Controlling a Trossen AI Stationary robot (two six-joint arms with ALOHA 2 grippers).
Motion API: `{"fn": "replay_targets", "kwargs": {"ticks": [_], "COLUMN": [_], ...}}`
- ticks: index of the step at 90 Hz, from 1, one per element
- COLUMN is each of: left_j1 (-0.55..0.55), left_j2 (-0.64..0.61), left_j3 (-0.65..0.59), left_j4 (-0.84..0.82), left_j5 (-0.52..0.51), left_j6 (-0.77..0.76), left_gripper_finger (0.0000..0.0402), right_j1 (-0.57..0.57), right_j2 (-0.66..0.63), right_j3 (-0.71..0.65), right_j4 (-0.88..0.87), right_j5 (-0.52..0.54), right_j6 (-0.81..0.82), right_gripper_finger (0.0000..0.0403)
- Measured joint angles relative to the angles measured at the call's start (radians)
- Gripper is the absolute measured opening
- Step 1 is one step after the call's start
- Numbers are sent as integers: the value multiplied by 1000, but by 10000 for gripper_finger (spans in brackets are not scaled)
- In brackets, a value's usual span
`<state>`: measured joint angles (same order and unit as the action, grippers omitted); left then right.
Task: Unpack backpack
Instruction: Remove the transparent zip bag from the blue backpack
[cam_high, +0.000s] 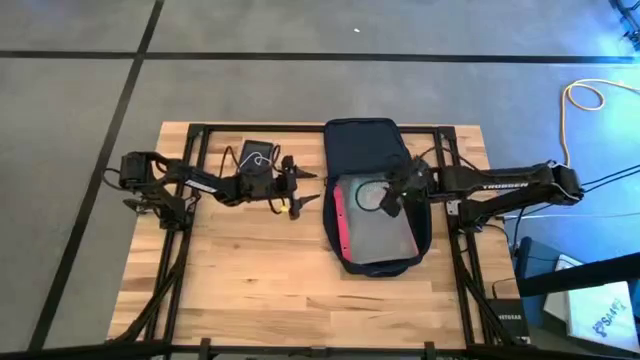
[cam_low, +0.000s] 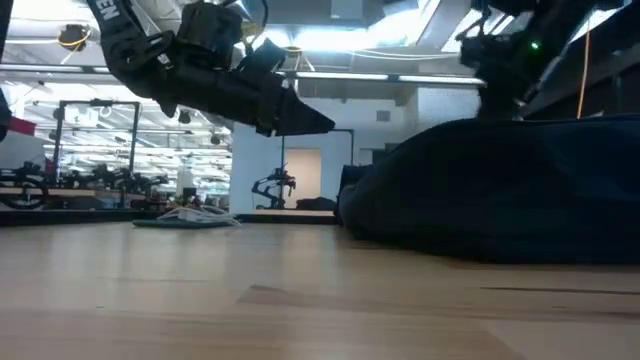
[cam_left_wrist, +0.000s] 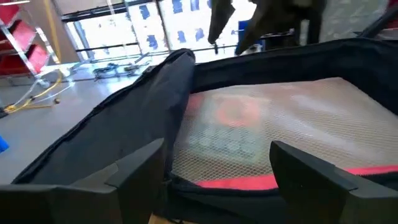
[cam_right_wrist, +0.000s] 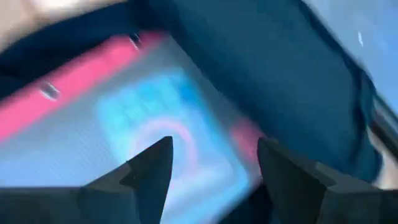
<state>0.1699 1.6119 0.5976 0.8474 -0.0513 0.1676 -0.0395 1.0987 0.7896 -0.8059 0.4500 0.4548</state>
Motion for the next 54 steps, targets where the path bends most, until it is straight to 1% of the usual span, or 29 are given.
{"fn": "replay_targets", "kwargs": {"ticks": [9,16,23,34,39,42,49,54], "left_j1": [-1,-1,-1,-24,-38,-46,-64,-76], "left_j2": [0,0,0,0,-1,-1,-1,-1], "left_j3": [0,0,0,0,1,1,1,1], "left_j4": [-7,-13,-11,21,38,43,52,52], "left_j5": [30,37,39,61,62,57,45,40], "left_j6": [-13,-23,-28,-5,6,8,2,-2], "left_gripper_finger": [272,272,272,272,272,272,272,272], "right_j1": [0,0,0,-4,-18,-25,-39,-54], "right_j2": [0,0,0,0,0,-1,-8,-10], "right_j3": [-24,-54,-82,-119,-137,-153,-202,-240], "right_j4": [-102,-158,-166,-130,-90,-46,66,143], "right_j5": [-75,-109,-121,-113,-126,-152,-264,-305], "right_j6": [117,193,203,172,171,170,144,117], "right_gripper_finger": [217,217,217,217,217,217,217,217]}}
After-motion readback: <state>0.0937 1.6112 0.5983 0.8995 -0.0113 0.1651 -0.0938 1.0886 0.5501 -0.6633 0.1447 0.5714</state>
